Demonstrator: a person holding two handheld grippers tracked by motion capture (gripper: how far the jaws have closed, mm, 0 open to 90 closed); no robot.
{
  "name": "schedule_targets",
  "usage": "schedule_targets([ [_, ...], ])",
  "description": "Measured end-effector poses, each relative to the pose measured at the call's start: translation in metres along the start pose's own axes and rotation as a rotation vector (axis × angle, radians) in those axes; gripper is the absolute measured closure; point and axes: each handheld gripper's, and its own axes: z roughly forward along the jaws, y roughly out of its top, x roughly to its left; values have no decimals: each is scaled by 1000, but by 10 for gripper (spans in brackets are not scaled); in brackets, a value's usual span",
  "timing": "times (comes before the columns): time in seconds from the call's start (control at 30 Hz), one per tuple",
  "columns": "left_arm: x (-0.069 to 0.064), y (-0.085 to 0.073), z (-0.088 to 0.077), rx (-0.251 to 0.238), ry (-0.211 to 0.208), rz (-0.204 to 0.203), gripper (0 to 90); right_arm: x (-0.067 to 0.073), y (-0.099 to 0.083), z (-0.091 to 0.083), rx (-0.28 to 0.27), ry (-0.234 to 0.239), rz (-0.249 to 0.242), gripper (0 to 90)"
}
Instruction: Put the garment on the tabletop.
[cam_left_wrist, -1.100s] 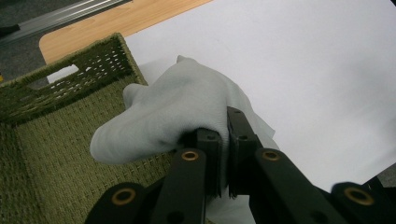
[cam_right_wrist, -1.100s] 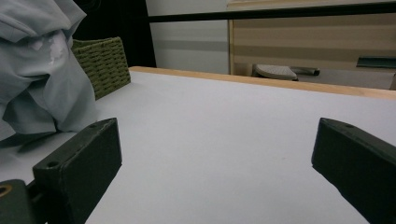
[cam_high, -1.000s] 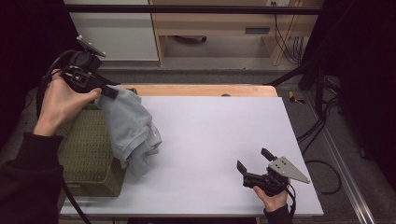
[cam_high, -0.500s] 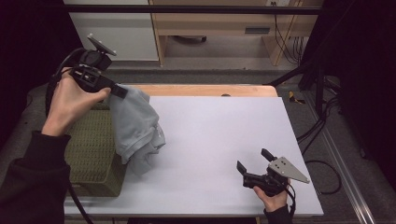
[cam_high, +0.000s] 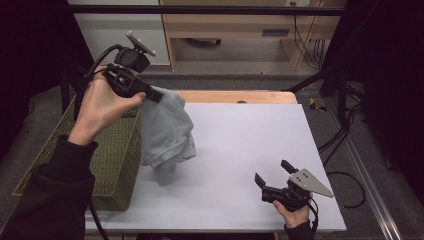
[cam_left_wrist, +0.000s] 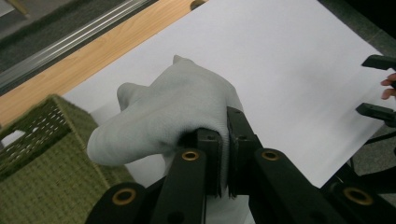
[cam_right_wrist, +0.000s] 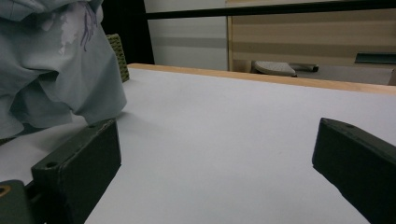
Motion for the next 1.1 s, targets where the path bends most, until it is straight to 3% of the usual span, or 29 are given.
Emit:
schedule_targets([
  [0.33, -33, 22, 8, -3, -26, 68, 856, -2, 2, -3, -15, 11, -2, 17],
  [0.4, -44, 28, 14, -1, -39, 93, 856, -1, 2, -3, -13, 8, 0, 16],
  [0.53, -53, 33, 22, 16, -43, 124, 856, 0, 2, -3, -14, 13, 9, 16],
  [0.7, -66, 37, 47, 41, -59, 153, 856, 1, 2, -3, -18, 18, 11, 15],
  [0.93, -71, 31, 80, 73, -80, 179, 855, 1, 4, -5, -18, 17, 26, 15],
  [1.1, -71, 23, 100, 78, -105, 175, 855, 0, 2, -4, -12, 13, 10, 15],
])
